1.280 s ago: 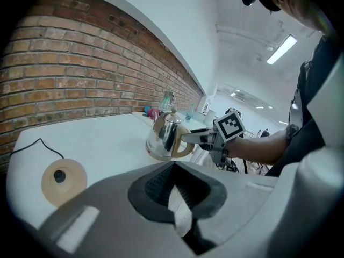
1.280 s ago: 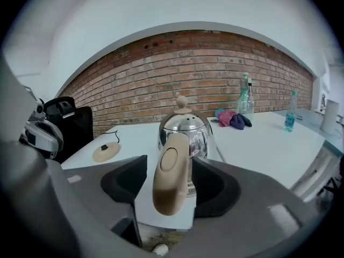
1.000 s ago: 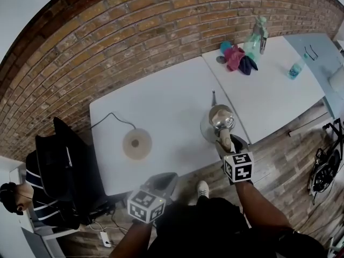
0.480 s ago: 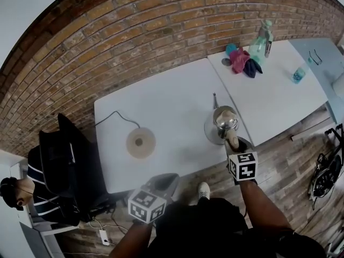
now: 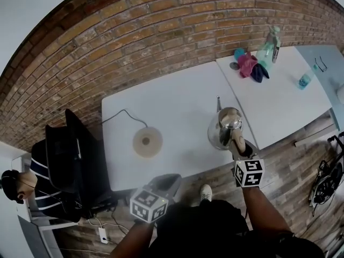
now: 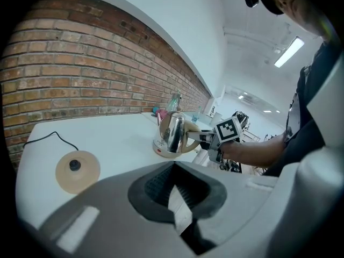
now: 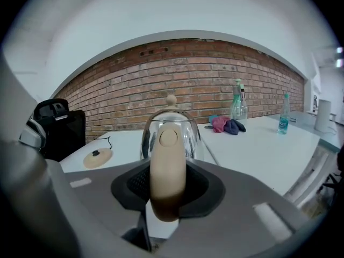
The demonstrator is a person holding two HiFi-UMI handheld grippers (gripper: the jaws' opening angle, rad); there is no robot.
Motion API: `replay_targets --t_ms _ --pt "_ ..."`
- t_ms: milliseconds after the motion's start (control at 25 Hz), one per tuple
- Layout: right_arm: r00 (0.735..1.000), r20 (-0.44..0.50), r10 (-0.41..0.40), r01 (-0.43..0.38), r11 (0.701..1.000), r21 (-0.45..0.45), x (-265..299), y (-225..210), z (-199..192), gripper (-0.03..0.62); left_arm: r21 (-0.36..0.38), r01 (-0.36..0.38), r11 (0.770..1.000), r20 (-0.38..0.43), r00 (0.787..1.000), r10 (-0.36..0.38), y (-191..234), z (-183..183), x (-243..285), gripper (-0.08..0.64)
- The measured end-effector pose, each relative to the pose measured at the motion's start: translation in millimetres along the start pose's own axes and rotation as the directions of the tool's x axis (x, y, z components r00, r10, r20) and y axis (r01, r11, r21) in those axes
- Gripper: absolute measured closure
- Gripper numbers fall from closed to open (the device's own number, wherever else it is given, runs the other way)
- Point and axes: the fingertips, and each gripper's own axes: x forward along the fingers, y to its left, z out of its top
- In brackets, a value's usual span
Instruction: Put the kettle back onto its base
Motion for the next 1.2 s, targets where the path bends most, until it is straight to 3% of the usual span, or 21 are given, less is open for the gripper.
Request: replay_targets --t_ms 560,1200 --pt "0.999 0.041 0.003 0.0 0.998 -0.063 -12 18 20 0.473 -0.001 -0.033 0.999 0.033 0.999 0.033 11 -1 -32 0.559" --pt "0.996 0.057 0.072 -0.066 0.992 -0.107 -3 89 37 0.474 -0.023 -0.102 0.995 0.063 0.993 0.103 40 -22 -98 0.559"
